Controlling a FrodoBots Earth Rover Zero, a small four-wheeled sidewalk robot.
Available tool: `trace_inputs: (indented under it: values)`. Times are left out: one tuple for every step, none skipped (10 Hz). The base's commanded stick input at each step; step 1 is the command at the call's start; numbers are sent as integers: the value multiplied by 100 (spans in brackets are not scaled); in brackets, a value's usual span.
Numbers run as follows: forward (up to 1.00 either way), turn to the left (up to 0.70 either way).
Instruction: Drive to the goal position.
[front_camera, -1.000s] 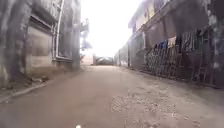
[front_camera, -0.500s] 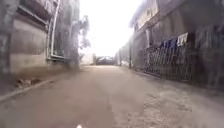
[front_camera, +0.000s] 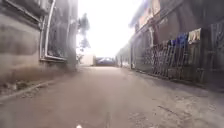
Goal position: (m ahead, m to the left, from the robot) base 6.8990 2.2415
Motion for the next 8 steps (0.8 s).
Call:
trace_inputs:
  values:
    - [100, 2]
    - [100, 2]
    - [100, 2]
    - [100, 2]
    - [100, 2]
    - [100, 2]
    - [100, 2]
    - [100, 2]
